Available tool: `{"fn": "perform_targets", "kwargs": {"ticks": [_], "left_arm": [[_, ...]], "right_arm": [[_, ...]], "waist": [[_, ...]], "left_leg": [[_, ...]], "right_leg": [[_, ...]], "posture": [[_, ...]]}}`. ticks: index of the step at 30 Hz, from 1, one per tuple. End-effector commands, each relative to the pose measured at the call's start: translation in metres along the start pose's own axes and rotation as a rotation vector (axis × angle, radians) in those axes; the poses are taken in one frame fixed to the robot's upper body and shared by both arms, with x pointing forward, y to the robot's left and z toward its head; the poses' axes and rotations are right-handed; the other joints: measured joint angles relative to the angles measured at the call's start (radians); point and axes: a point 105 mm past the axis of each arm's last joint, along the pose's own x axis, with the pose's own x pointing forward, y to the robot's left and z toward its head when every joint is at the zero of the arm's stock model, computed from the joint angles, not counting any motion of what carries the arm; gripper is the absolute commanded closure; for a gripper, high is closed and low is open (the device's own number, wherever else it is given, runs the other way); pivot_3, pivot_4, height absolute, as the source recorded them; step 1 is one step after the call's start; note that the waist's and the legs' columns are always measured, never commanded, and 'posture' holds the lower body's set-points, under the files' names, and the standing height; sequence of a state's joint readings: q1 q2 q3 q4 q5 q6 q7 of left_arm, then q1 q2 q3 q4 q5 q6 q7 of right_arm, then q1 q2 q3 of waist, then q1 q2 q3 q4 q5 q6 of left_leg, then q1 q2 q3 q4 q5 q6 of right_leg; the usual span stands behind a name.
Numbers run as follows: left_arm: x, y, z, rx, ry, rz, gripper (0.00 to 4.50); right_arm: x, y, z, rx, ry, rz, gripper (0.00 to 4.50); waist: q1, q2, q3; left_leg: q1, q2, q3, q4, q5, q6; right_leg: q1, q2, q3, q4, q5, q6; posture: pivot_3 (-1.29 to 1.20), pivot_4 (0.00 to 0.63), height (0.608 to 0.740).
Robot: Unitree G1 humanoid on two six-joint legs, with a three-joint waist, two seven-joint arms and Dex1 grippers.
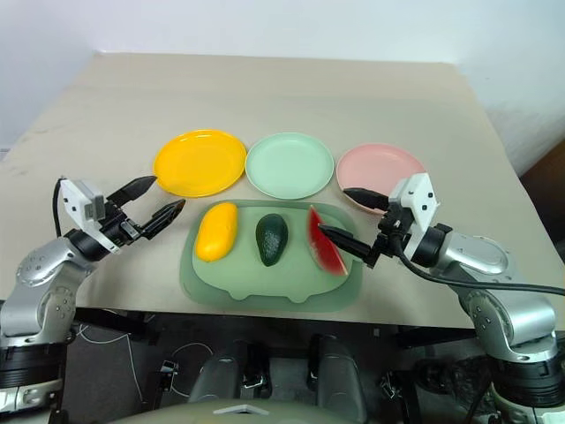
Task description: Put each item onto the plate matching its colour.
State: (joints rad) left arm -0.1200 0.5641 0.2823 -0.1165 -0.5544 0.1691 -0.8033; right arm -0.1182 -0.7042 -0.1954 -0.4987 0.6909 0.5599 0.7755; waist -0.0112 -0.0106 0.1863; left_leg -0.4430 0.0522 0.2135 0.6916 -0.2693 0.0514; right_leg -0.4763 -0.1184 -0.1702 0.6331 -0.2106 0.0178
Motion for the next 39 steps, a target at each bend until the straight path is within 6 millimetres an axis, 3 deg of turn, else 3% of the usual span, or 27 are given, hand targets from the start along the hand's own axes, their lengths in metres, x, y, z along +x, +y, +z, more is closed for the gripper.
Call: {"fn": "perform_targets", "kwargs": {"ticks": [1,13,21,29,39], "left_arm": [[-0.001,0.0,0.011,0.034,-0.028,-0.006,0.03],[0.001,-0.007,0.003,0.02,-0.034,-0.026,0.03],[0.007,-0.018,0.0,-0.001,-0.036,-0.067,0.03],[0.006,-0.008,-0.003,-0.004,-0.04,-0.051,0.03],[0.005,-0.006,-0.001,0.007,-0.041,-0.045,0.03]], "right_arm": [[0.0,0.002,0.011,-0.038,-0.03,0.0,0.0],[0.0,-0.002,0.003,0.069,0.086,-0.025,0.0],[0.009,-0.005,0.011,0.201,0.129,-0.039,0.0],[0.024,0.007,0.0,0.314,0.286,0.0,0.0],[0.034,0.0,-0.024,0.328,0.519,-0.059,0.0]], "waist": [[0.0,0.0,0.0],[0.0,0.0,0.0],[-0.001,0.0,0.0],[-0.003,0.0,0.0],[-0.003,0.0,0.0]], "left_leg": [[0.0,0.0,0.0,0.0,0.0,0.0],[0.0,0.0,0.0,0.0,0.0,0.0],[0.0,0.0,0.0,0.0,0.0,0.0],[0.0,0.0,0.0,0.0,0.0,0.0],[-0.001,0.0,0.001,0.0,0.0,0.0]], "right_leg": [[0.0,0.0,0.0,0.0,0.0,0.0],[0.0,0.0,0.0,0.0,0.0,-0.001],[0.0,0.0,0.0,0.0,0.0,-0.001],[0.0,0.0,0.0,0.0,0.001,-0.001],[-0.001,0.0,0.0,0.0,0.001,-0.001]], "posture": [[0.0,0.15,0.696],[0.0,0.15,0.696],[0.0,0.15,0.696],[0.0,0.15,0.696],[0.0,0.15,0.696]]}}
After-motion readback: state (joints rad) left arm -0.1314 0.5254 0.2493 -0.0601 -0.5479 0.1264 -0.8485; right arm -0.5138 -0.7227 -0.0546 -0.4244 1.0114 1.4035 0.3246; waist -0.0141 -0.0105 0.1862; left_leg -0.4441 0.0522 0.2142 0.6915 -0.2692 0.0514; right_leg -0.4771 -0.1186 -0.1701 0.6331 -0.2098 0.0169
